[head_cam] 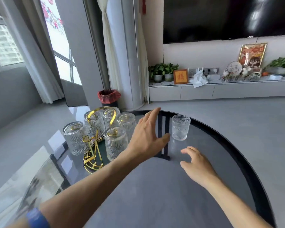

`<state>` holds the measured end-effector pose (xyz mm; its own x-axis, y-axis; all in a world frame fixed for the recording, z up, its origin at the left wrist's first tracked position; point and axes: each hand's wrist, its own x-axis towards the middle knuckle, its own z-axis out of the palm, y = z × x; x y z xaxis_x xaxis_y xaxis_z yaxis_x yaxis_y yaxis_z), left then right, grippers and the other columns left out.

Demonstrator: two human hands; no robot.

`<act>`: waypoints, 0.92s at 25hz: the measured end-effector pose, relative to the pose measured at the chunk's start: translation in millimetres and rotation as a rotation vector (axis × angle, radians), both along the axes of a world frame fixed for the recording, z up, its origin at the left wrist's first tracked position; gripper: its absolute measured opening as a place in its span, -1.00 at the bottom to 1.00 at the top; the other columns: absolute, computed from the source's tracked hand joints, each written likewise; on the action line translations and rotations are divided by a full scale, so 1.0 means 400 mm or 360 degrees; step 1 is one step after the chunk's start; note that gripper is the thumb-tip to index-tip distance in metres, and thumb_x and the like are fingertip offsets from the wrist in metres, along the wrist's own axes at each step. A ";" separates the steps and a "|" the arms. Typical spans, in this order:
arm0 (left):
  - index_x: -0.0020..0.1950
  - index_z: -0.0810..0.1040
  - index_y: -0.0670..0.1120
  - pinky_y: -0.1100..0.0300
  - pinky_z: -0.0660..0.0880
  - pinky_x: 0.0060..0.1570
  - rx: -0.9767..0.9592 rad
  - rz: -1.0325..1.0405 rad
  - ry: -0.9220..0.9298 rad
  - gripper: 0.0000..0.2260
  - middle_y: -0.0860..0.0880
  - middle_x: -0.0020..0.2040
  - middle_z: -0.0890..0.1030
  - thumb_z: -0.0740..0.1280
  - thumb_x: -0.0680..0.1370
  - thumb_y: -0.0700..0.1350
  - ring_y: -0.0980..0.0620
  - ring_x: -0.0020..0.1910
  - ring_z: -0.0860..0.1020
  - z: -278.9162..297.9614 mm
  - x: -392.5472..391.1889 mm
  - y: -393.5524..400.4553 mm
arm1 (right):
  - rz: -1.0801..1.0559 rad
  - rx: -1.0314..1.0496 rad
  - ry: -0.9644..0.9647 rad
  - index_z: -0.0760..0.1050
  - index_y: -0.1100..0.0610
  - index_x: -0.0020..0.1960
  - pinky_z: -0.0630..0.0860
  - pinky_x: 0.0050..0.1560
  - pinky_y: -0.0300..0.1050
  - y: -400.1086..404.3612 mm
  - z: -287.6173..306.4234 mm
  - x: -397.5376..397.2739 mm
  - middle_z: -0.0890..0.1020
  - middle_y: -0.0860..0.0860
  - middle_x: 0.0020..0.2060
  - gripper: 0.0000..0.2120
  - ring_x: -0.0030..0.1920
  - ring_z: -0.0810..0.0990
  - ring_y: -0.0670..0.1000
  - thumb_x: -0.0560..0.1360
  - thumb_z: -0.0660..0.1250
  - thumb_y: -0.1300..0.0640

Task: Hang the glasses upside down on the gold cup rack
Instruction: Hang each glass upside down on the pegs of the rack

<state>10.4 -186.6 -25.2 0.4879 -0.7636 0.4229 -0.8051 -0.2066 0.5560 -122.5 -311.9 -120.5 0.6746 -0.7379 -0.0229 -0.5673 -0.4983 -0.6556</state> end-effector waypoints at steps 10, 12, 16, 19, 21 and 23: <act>0.52 0.14 -0.06 -0.11 0.35 0.32 0.0378 0.0355 0.0357 -0.11 -0.11 0.43 0.33 0.54 0.32 0.04 -0.17 0.39 0.33 -0.167 0.024 -0.449 | 0.0435 -0.0139 0.0497 0.47 0.10 0.27 0.43 0.23 0.04 -0.055 -0.008 0.001 0.56 0.03 0.26 -0.62 0.24 0.50 0.13 0.47 0.18 0.10; 0.46 0.22 -0.08 0.07 0.39 0.21 0.0257 0.0422 0.0517 -0.18 -0.09 0.37 0.38 0.55 0.32 0.03 -0.12 0.33 0.40 -0.197 0.042 -0.485 | 0.0403 -0.0182 0.0466 0.50 0.12 0.20 0.45 0.19 0.04 -0.052 -0.013 0.016 0.59 0.04 0.19 -0.67 0.20 0.52 0.14 0.47 0.19 0.11; 0.40 0.32 -0.03 0.14 0.42 0.02 0.0178 0.0566 0.0571 -0.23 -0.04 0.24 0.44 0.55 0.26 0.04 -0.07 0.15 0.50 -0.194 0.056 -0.465 | 0.0101 -0.0042 0.0276 0.44 0.08 -0.29 0.39 -0.31 -0.10 -0.053 -0.002 0.029 0.53 0.02 -0.30 -0.86 -0.24 0.48 0.18 0.39 0.15 0.21; 0.41 0.35 0.03 0.21 0.37 -0.02 0.0076 0.0507 0.0620 -0.23 0.03 0.15 0.38 0.54 0.25 0.07 0.00 0.02 0.49 -0.172 0.033 -0.371 | -0.0639 0.0740 -0.0567 0.56 0.15 -0.10 0.54 -0.24 0.04 -0.041 0.010 0.050 0.63 0.12 -0.21 -0.83 -0.22 0.59 0.20 0.50 0.19 0.15; 0.35 0.38 0.09 0.28 0.37 0.00 -0.0093 0.0347 0.0737 -0.27 0.13 0.09 0.37 0.54 0.22 0.11 0.11 0.00 0.46 -0.146 0.001 -0.287 | -0.0772 0.1529 -0.1038 0.49 0.20 0.10 0.61 -0.16 0.11 -0.013 0.028 0.068 0.64 0.15 -0.05 -0.72 -0.14 0.67 0.20 0.57 0.22 0.00; 0.26 0.40 0.17 0.34 0.39 -0.04 -0.0254 0.0187 0.0807 -0.32 0.20 0.07 0.40 0.52 0.18 0.15 0.20 0.02 0.49 -0.105 -0.031 -0.189 | -0.0627 0.2011 -0.1267 0.46 0.15 0.22 0.62 -0.10 0.13 0.016 0.054 0.074 0.64 0.18 0.10 -0.59 -0.04 0.69 0.23 0.57 0.19 -0.15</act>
